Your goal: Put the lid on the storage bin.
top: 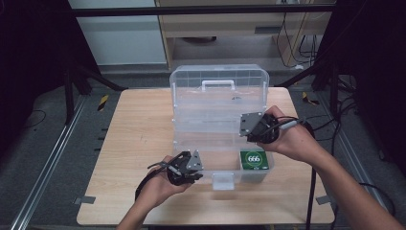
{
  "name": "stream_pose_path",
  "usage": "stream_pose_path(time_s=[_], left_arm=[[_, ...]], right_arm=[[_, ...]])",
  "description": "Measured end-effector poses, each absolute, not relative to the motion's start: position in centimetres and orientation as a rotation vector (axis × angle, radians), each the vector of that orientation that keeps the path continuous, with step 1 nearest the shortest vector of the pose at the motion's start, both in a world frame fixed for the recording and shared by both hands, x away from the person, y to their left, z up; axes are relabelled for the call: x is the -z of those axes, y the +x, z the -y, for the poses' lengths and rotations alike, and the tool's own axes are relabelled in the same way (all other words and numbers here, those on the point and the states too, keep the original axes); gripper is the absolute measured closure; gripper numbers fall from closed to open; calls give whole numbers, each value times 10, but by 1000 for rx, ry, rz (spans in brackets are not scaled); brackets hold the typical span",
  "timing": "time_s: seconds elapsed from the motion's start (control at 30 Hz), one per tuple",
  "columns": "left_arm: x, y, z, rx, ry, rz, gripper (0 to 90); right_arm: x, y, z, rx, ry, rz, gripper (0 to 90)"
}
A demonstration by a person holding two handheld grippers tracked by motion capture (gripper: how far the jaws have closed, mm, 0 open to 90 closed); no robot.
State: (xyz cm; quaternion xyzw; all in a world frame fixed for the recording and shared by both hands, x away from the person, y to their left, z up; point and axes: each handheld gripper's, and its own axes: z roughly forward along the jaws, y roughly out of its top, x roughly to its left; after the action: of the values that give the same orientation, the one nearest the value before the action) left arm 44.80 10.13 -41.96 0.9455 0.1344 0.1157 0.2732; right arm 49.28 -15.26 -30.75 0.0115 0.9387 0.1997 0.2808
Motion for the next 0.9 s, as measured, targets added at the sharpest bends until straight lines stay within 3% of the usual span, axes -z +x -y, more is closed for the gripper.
stream_pose_path(time_s=[0.9], left_arm=[[420, 449, -101, -318, 2544, -329, 762]], right_arm=[[317, 476, 157, -563, 13, -2524, 842]])
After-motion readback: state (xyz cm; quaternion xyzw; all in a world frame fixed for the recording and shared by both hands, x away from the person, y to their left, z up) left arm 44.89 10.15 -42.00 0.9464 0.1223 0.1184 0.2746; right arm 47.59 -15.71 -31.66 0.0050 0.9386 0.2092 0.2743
